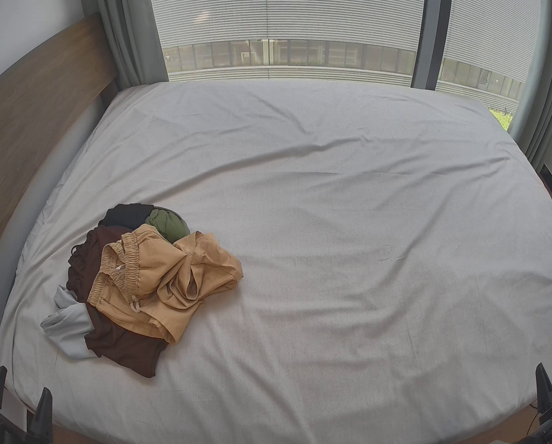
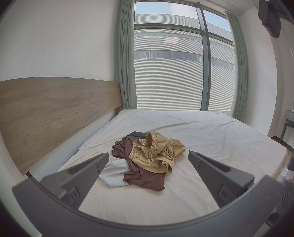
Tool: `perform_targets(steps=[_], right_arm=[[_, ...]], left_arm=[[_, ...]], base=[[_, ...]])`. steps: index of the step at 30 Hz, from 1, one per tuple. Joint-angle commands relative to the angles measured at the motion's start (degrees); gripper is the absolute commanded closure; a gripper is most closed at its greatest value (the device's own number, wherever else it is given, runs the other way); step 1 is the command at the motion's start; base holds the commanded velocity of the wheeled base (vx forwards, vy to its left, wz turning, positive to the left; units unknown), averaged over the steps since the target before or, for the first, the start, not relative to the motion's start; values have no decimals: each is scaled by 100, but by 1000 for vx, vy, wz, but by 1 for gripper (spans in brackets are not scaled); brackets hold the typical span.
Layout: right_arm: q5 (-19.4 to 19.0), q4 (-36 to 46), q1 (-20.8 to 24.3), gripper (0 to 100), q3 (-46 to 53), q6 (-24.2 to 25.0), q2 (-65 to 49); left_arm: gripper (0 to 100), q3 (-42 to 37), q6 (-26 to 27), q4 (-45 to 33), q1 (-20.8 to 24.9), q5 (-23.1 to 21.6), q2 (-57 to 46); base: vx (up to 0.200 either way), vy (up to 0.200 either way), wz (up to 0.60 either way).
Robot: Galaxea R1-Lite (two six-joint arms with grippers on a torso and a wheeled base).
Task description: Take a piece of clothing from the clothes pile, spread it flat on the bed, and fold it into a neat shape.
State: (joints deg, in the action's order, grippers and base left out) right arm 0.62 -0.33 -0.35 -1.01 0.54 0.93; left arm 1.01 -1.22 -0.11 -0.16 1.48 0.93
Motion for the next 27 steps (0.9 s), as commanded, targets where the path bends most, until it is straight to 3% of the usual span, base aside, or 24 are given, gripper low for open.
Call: perform_targets(steps=[1, 27], right_arm=[[-1, -2, 0, 0, 101, -1, -40], [-1, -11, 0, 0, 101, -1, -49]], left_arm=[[0, -101, -1, 11, -2, 11, -93], [0, -101, 43, 11, -11, 46, -93]], base=[[0, 0, 0], [0, 0, 0]])
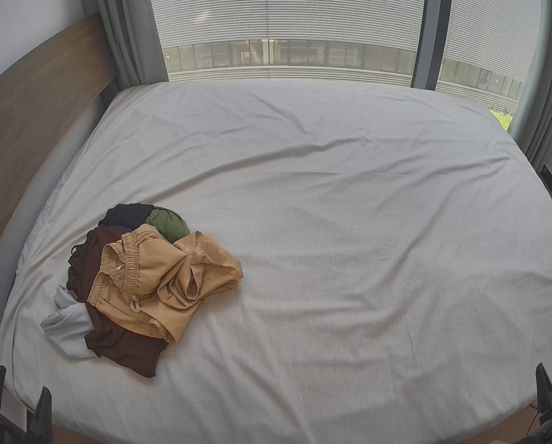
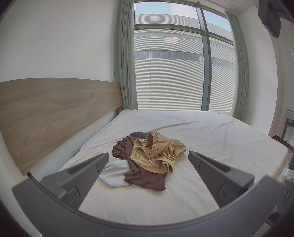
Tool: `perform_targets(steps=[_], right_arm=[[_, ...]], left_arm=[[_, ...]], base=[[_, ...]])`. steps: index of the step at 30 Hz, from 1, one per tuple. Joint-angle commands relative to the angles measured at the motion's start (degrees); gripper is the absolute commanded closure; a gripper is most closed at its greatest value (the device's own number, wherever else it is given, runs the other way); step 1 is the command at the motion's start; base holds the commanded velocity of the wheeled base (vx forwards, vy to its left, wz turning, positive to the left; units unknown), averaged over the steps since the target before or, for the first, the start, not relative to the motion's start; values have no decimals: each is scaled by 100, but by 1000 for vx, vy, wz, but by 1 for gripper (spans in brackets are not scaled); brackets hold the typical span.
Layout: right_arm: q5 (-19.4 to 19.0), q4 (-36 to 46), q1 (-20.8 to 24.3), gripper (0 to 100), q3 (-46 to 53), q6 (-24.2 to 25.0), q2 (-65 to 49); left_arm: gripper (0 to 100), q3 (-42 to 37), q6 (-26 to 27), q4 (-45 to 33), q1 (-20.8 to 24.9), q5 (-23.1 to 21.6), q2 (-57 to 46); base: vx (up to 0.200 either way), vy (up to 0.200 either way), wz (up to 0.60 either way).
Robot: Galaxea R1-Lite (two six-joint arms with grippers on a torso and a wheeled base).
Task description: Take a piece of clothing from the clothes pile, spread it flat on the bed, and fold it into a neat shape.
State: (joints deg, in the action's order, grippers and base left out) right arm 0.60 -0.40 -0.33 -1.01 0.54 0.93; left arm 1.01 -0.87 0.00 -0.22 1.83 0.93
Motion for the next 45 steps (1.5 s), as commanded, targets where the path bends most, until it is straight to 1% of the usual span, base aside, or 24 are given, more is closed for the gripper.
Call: perform_targets(steps=[1, 14, 15, 16, 17, 18, 19, 25, 26, 27, 28, 29, 36, 40, 41, 42, 45], right_arm=[[2, -4, -2, 0, 101, -1, -40], [2, 5, -2, 0, 101, -1, -40], [2, 5, -2, 0, 101, -1, -40], [2, -4, -2, 0, 101, -1, -49], [2, -4, -2, 0, 101, -1, -49], [2, 5, -11, 0, 101, -1, -40], [2, 5, -11, 0, 101, -1, -40], [2, 5, -2, 0, 101, -1, -40], [2, -4, -2, 0, 101, -1, -40], [2, -4, -2, 0, 101, -1, -40], [2, -4, -2, 0, 101, -1, -40], [2, -4, -2, 0, 101, -1, -40], [2, 5, -2, 0, 101, -1, -40], [2, 5, -2, 0, 101, -1, -40], [2, 5, -2, 0, 101, -1, -40], [2, 5, -2, 0, 101, -1, -40], [2, 5, -2, 0, 101, -10, -40]], left_arm=[[0, -101, 7, 0, -4, 11, -93], [0, -75, 16, 105, -4, 37, -93], [0, 224, 43, 404, -22, 134, -49], [0, 479, 60, 519, -48, 186, 83], [0, 479, 60, 519, -48, 186, 83], [0, 672, 78, 554, -84, 186, 373], [0, 646, 78, 598, -84, 177, 567], [0, 514, -1, 571, -48, 90, 698], [0, 593, -221, 563, -31, -42, 848], [0, 707, -414, 563, -31, -77, 1059], [0, 707, -414, 563, -31, -77, 1059], [0, 830, -537, 580, -22, -113, 1358], [0, 1138, -599, 835, -22, -341, 2368], [0, 1314, -801, 1099, -22, -359, 2852], [0, 1314, -801, 1099, -22, -359, 2852], [0, 1437, -898, 1134, -4, -385, 3098], [0, 1586, -1056, 1151, 57, -429, 3388]], base=[[0, 0, 0], [0, 0, 0], [0, 0, 0], [0, 0, 0], [0, 0, 0], [0, 0, 0], [0, 0, 0], [0, 0, 0], [0, 0, 0], [0, 0, 0], [0, 0, 0], [0, 0, 0], [0, 0, 0], [0, 0, 0], [0, 0, 0], [0, 0, 0], [0, 0, 0]])
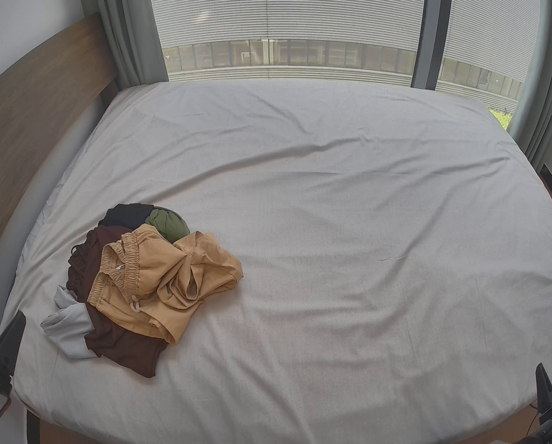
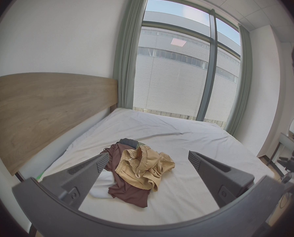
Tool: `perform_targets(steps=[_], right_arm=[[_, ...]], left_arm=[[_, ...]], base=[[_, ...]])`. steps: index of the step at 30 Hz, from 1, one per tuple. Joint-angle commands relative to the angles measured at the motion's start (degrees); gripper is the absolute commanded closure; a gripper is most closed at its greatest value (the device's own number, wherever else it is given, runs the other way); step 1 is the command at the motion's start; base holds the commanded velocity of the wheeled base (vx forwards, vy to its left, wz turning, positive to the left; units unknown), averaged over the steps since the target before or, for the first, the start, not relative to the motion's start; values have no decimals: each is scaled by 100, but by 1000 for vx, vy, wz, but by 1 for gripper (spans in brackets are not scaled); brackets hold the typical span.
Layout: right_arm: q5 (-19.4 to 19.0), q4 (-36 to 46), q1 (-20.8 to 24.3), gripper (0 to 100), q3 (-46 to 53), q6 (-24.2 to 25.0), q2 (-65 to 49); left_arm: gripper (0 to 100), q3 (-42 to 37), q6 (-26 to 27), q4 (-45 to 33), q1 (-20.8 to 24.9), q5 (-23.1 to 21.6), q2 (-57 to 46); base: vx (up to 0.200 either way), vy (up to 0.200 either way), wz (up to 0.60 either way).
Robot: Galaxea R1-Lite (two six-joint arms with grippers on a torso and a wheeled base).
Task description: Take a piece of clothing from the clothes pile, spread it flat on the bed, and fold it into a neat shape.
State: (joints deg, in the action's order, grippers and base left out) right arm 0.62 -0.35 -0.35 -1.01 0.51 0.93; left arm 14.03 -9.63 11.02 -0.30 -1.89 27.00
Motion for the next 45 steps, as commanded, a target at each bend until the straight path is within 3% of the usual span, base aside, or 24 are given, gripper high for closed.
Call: perform_targets(steps=[1, 7, 10, 16, 24, 30, 36, 45], right_arm=[[-1, 0, 0, 0, 101, -7, -40], [-1, 0, 0, 0, 101, 2, -40], [-1, 0, 0, 0, 101, 2, -40], [-1, 0, 0, 0, 101, 2, -40], [-1, 0, 0, 0, 101, 2, -40], [-1, 0, 0, 0, 101, 2, -40], [-1, -9, 0, 0, 101, 2, -40], [-1, -9, 0, 0, 101, 2, -49]], left_arm=[[0, 284, -180, 49, 66, -57, 780], [0, 381, -285, 682, 321, -66, 1686], [0, 469, -434, 1728, 488, -66, 2828], [0, 820, -786, 2598, 690, -84, 4050], [0, 1365, -865, 2792, 725, -92, 4911], [0, 1365, -1269, 2853, 663, -145, 5351], [0, 1321, -1322, 3459, 523, -242, 5799], [0, 1401, -1472, 3626, 303, -435, 6335]], base=[[0, 0, 0], [0, 0, 0], [0, 0, 0], [0, 0, 0], [0, 0, 0], [0, 0, 0], [0, 0, 0], [0, 0, 0]])
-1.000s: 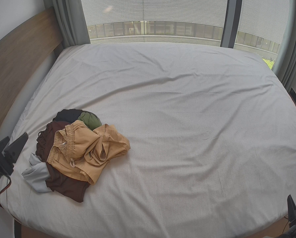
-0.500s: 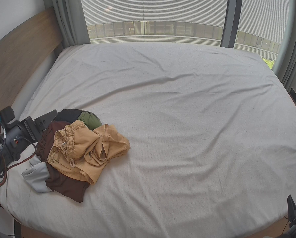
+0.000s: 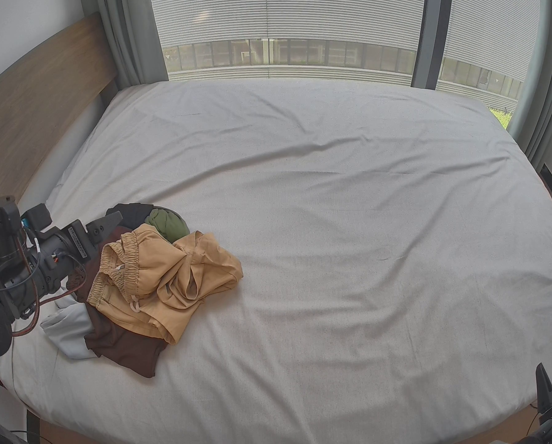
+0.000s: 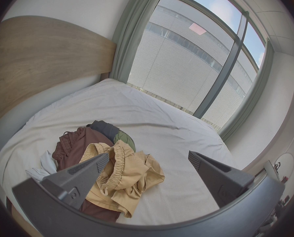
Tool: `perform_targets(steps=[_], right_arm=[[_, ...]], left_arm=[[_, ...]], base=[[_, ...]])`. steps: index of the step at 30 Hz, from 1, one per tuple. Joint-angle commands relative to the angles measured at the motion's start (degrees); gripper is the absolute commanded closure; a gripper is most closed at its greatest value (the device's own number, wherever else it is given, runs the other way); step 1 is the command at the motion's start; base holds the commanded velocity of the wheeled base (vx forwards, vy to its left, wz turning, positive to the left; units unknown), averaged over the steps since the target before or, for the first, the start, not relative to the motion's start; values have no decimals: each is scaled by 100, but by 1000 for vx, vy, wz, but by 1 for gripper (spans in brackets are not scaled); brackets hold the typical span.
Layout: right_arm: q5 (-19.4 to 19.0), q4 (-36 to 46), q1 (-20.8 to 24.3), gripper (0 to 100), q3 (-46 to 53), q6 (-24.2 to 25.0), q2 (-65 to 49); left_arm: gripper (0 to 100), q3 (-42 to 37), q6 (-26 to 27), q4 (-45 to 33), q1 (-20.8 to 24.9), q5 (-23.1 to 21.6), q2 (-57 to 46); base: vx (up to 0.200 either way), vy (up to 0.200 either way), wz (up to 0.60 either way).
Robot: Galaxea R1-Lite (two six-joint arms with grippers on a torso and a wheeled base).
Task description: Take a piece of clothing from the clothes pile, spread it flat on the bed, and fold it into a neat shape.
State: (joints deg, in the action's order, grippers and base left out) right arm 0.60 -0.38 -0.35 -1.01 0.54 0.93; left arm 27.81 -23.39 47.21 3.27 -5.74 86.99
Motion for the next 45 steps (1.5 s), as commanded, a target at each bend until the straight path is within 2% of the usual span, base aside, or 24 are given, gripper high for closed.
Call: perform_targets(steps=[1, 9, 16, 21, 45], right_arm=[[2, -6, 0, 0, 101, -1, -49], [2, -6, 0, 0, 101, -1, -49], [2, -6, 0, 0, 101, -1, -49], [2, -6, 0, 0, 101, -1, -49], [2, -6, 9, 0, 101, -1, -49]], left_arm=[[0, 32, -192, 16, -54, -76, 415], [0, 304, -517, 7, -45, -76, 863], [0, 559, -596, -2, -37, -76, 1329], [0, 814, -913, -63, -10, -76, 1593], [0, 1579, -930, -46, -107, -67, 2683]], base=[[0, 0, 0], [0, 0, 0], [0, 0, 0], [0, 0, 0], [0, 0, 0]])
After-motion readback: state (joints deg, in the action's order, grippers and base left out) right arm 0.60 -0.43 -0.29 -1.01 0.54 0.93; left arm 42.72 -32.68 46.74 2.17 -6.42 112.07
